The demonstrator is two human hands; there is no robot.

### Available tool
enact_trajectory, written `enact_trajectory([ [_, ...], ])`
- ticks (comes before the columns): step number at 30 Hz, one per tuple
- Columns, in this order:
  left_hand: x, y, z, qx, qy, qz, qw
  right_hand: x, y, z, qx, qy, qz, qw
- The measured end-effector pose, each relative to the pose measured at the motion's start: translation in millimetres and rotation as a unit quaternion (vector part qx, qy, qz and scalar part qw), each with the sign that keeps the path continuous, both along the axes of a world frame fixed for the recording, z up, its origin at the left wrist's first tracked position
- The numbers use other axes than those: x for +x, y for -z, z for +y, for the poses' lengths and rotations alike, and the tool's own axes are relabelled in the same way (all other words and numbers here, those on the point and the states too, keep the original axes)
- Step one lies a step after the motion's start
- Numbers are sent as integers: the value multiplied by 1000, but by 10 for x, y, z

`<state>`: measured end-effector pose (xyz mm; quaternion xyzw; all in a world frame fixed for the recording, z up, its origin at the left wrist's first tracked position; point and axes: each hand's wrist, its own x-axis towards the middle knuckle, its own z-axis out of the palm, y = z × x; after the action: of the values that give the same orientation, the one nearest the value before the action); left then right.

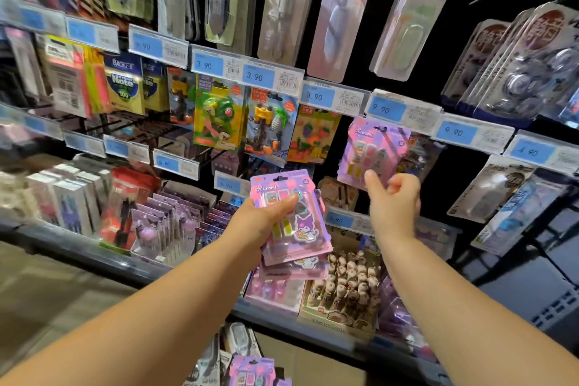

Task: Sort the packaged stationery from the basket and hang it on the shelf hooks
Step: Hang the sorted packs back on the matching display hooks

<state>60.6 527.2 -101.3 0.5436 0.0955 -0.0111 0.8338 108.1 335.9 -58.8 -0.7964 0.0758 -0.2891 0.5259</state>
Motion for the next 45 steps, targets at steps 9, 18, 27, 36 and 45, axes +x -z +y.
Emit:
enact_trajectory([
  [9, -50, -77, -26, 12, -30, -16, 999, -370, 76, 338, -93, -295, 160, 937],
  [18, -141, -221, -64, 58, 14, -5, 998, -385, 120, 363, 119, -295, 152, 936],
  [27, -227, -143, -102, -86, 122, 25, 988, -305, 125, 251, 273, -245, 129, 921],
  [36, -146, -56, -154, -49, 90, -10, 995, -253, 59, 95, 229, -251, 57, 939],
  [45, -103, -26, -48, -55, 44, -4, 998, -101, -63, -132, 210, -198, -9, 957],
])
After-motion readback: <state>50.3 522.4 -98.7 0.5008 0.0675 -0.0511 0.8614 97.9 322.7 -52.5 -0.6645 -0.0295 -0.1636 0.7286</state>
